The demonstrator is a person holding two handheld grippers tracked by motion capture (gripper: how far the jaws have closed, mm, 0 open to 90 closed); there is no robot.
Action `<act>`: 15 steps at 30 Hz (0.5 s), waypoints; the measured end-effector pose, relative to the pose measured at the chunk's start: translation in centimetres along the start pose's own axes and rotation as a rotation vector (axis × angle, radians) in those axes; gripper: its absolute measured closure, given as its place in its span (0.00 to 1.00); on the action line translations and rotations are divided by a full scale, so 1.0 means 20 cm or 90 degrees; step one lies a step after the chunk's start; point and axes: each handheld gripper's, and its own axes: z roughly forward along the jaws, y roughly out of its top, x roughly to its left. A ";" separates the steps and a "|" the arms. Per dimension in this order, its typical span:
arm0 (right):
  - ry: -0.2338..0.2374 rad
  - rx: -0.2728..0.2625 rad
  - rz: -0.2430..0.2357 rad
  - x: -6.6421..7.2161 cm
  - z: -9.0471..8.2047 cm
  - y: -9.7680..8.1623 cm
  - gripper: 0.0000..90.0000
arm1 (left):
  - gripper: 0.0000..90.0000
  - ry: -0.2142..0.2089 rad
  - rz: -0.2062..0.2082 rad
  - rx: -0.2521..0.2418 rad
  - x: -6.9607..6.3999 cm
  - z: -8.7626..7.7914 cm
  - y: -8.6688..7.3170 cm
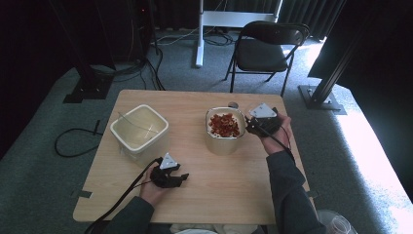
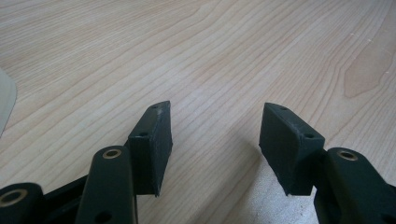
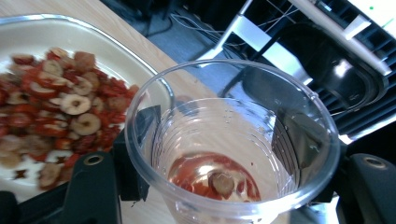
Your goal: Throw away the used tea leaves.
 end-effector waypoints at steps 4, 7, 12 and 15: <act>-0.020 0.006 -0.037 0.01 0.03 0.04 0.37 | 0.50 0.000 0.001 0.001 0.00 0.00 0.00; -0.039 0.012 -0.069 0.02 0.04 0.06 0.37 | 0.50 0.000 0.002 0.001 0.00 0.00 0.00; -0.069 0.021 -0.149 0.05 0.05 0.11 0.38 | 0.50 0.000 0.003 0.001 0.00 0.00 0.00; -0.080 0.027 -0.189 0.08 0.06 0.14 0.38 | 0.50 0.000 0.001 0.000 0.00 0.00 0.00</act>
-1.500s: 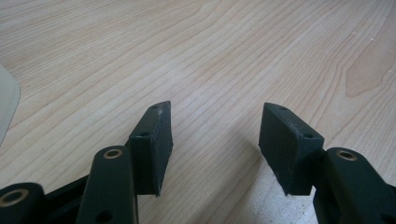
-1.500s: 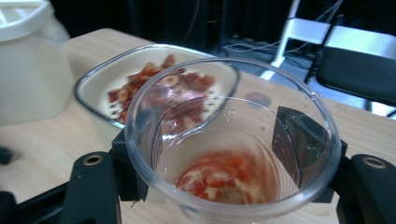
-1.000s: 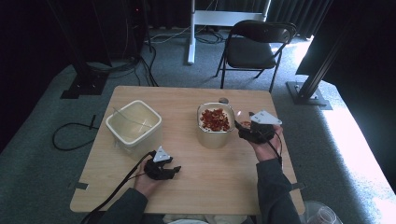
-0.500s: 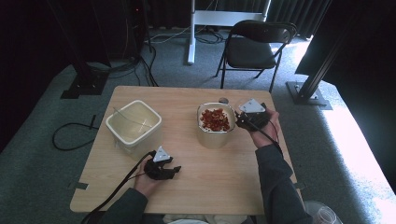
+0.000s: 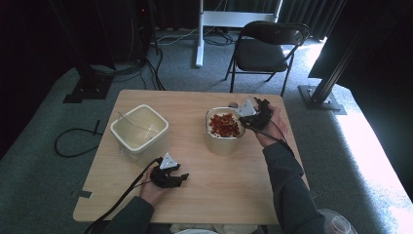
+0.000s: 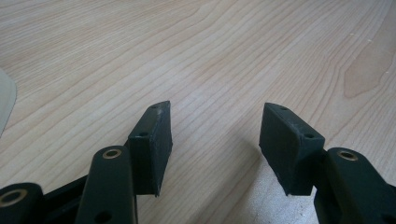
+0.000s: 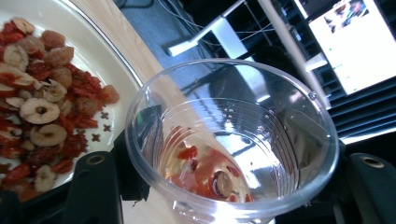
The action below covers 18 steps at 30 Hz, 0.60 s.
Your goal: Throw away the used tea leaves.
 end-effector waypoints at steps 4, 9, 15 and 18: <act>-0.027 0.018 -0.087 0.04 0.01 0.05 0.38 | 0.50 0.000 -0.001 -0.001 0.00 0.00 0.00; -0.077 0.040 -0.217 0.11 0.01 0.11 0.38 | 0.50 0.000 -0.001 0.000 0.00 0.00 0.00; -0.119 0.047 -0.332 0.17 0.01 0.14 0.38 | 0.50 0.000 0.000 0.000 0.00 0.00 0.00; -0.143 0.056 -0.387 0.19 0.01 0.15 0.37 | 0.50 0.000 0.000 0.001 0.00 0.00 0.00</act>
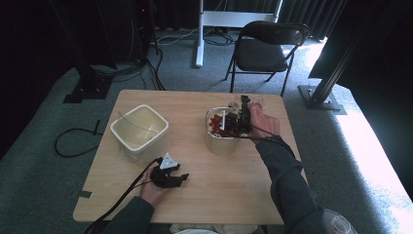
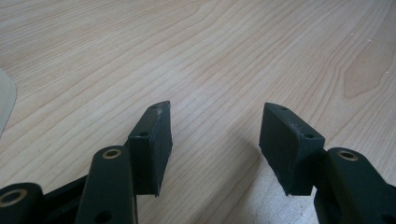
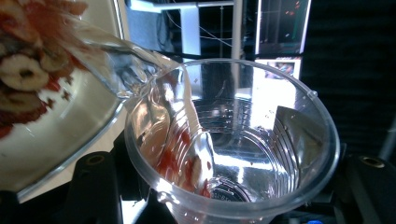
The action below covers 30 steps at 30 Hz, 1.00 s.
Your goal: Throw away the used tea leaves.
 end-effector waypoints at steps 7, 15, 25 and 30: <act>-0.049 0.017 -0.112 0.03 -0.01 0.03 0.37 | 0.50 0.000 -0.001 -0.001 0.00 0.00 0.00; -0.086 0.030 -0.199 0.08 -0.01 0.04 0.37 | 0.50 0.001 0.000 -0.001 0.00 0.00 0.00; -0.117 0.027 -0.257 0.11 -0.02 0.08 0.38 | 0.50 0.001 0.001 -0.001 0.00 0.00 0.00; -0.122 0.033 -0.262 0.11 -0.02 0.07 0.38 | 0.50 0.002 0.001 -0.001 0.00 0.00 0.00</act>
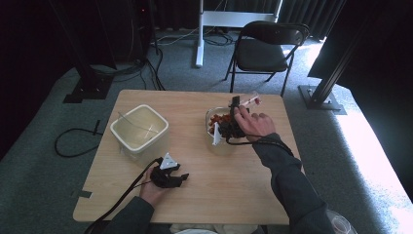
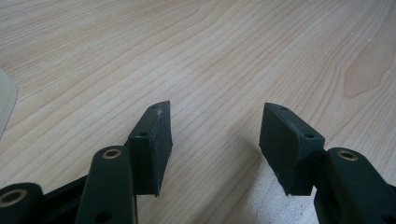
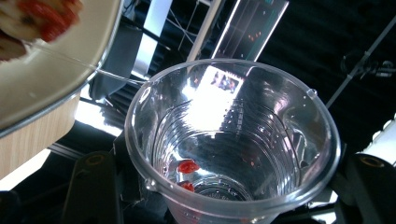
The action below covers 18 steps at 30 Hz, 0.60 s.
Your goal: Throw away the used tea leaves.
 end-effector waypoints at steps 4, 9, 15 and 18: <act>-0.006 -0.004 0.024 -0.01 -0.01 -0.02 0.38 | 0.50 0.000 -0.001 -0.001 0.00 0.00 0.00; -0.006 0.011 0.060 -0.06 0.00 -0.07 0.38 | 0.50 -0.001 -0.001 0.000 0.00 0.00 0.00; 0.001 0.000 0.063 -0.06 -0.01 -0.09 0.38 | 0.50 -0.002 -0.002 0.001 0.00 0.00 0.00; 0.004 -0.003 0.083 -0.06 -0.01 -0.08 0.38 | 0.50 -0.001 -0.001 0.000 0.00 0.00 0.00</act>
